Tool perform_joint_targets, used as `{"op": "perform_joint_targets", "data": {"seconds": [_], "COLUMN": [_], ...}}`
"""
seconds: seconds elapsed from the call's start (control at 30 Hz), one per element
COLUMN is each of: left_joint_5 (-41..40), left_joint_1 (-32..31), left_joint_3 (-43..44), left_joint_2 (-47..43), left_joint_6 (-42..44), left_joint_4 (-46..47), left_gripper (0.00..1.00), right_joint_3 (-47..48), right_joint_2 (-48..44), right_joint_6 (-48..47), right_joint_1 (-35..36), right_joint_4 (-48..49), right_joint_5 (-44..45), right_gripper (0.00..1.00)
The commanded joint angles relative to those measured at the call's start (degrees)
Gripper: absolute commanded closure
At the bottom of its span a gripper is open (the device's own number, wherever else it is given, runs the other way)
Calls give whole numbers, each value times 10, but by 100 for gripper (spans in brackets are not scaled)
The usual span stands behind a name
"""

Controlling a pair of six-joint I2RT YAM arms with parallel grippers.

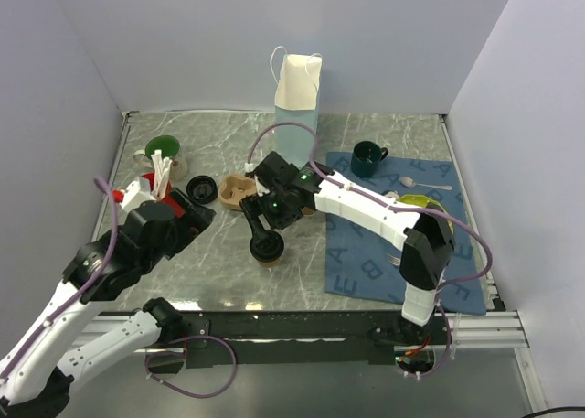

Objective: Pack the takeout coffee

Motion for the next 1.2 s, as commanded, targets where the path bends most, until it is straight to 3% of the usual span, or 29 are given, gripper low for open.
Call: {"op": "perform_joint_targets", "data": {"seconds": [0.0, 0.43, 0.73, 1.17], "left_joint_5": [-30, -23, -18, -25], "left_joint_1": [2, 2, 2, 2], "left_joint_3": [6, -1, -6, -7], "left_joint_2": [-21, -29, -28, -22], "left_joint_6": [-19, -9, -11, -10], "left_joint_4": [-23, -33, -32, -26], "left_gripper": [3, 3, 3, 3], "right_joint_3": [30, 34, 36, 33], "right_joint_2": [20, 50, 62, 30], "right_joint_6": [-7, 1, 0, -5], "right_joint_1": [10, 36, 44, 40], "right_joint_4": [-30, -23, -22, -57], "right_joint_5": [43, 46, 53, 89], "right_gripper": [12, 21, 14, 34]}}
